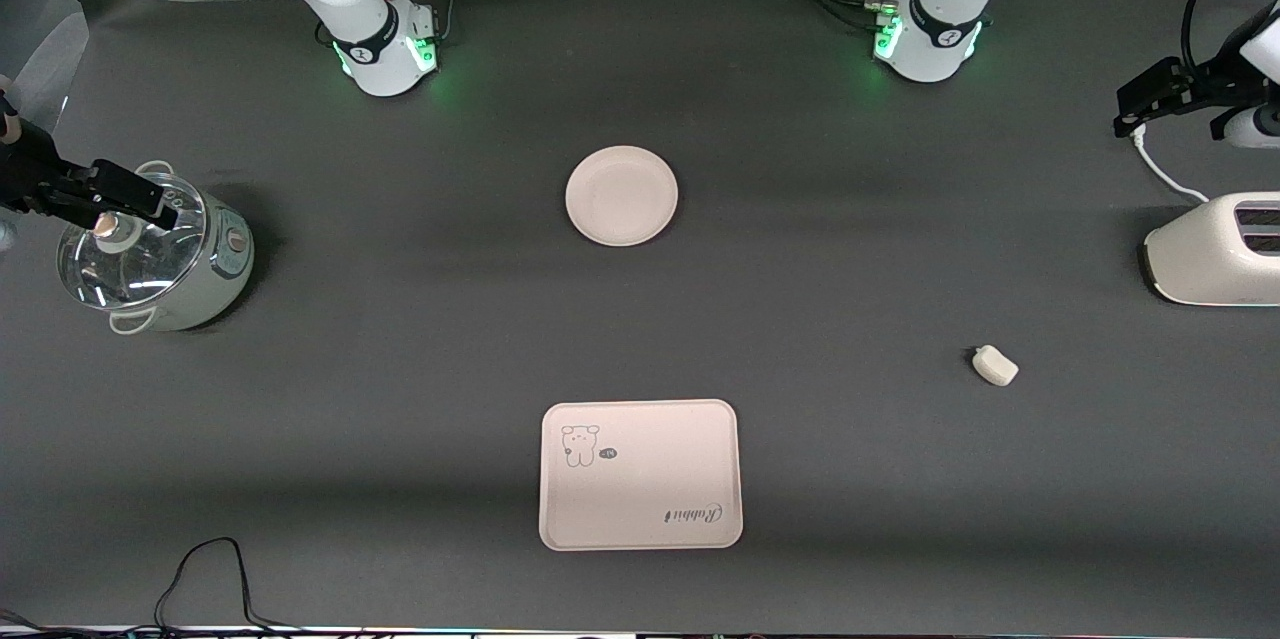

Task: Place bun in plate and plate on tray
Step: 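Lower the left gripper onto the white bun and close it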

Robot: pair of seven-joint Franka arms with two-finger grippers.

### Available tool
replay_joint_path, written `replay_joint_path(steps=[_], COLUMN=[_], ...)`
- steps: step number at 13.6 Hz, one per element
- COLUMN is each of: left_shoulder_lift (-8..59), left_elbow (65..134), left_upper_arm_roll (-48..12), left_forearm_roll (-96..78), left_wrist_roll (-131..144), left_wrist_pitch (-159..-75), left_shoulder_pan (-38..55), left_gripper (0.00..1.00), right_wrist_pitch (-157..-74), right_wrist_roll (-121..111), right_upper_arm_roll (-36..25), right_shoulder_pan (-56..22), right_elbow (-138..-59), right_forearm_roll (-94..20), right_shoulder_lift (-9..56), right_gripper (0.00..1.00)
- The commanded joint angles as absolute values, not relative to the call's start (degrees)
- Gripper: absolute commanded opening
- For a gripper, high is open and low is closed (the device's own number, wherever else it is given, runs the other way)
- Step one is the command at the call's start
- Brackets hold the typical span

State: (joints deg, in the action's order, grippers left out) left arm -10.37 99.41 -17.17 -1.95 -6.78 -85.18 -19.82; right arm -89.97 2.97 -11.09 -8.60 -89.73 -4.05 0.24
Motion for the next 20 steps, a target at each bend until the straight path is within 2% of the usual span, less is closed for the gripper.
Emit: replay_joint_path(steps=[1, 5, 7, 12, 13, 14, 16, 18, 20], left_shoulder_lift=[-10.37, -8.45, -2.06, 15.96, 19.13, 22.55, 28.01, 29.88, 31.54], left_elbow=[97.91, 98.26, 98.52, 102.04, 102.82, 103.27, 105.19, 107.83, 108.54], left_upper_arm_roll=[-17.32, -17.31, -17.31, -17.31, -17.31, -17.31, -17.31, -17.14, -17.14], left_forearm_roll=[-2.81, -2.72, -2.72, -0.10, 3.48, 6.13, 7.21, 9.56, 13.00], left_wrist_roll=[-7.55, -7.82, -6.86, -1.17, 1.21, 3.23, 4.65, 4.75, 5.97], left_wrist_pitch=[-84.03, -88.22, -93.66, -117.21, -120.64, -125.20, -134.78, -139.90, -141.15], left_shoulder_pan=[-20.21, -20.39, -20.13, -17.59, -16.62, -16.35, -16.00, -16.17, -16.52], left_gripper=[1.00, 1.00, 1.00, 1.00, 1.00, 1.00, 1.00, 1.00, 1.00], right_wrist_pitch=[-89.48, -89.38, -89.30, -89.38, -89.38, -89.38, -89.38, -89.38, -89.73], right_wrist_roll=[3.43, 3.60, 3.52, 3.60, 3.69, 3.60, 3.69, 3.69, 3.69], right_upper_arm_roll=[-11.34, -11.25, -11.08, -10.63, -10.63, -10.72, -10.63, -10.72, -10.99], right_shoulder_pan=[-8.61, -8.70, -9.14, -9.23, -9.23, -9.14, -9.14, -9.23, -8.79], right_elbow=[-88.69, -88.15, -88.24, -84.91, -84.03, -83.85, -83.93, -83.93, -83.50], right_forearm_roll=[-4.31, -4.83, -4.83, -4.05, -3.96, -3.96, -4.13, -4.22, -6.66], right_shoulder_lift=[0.00, 0.61, 1.40, 6.40, 7.02, 7.21, 9.65, 10.81, 10.99], right_gripper=[1.00, 1.00, 1.00, 0.99, 0.87, 0.86, 1.00, 1.00, 1.00])
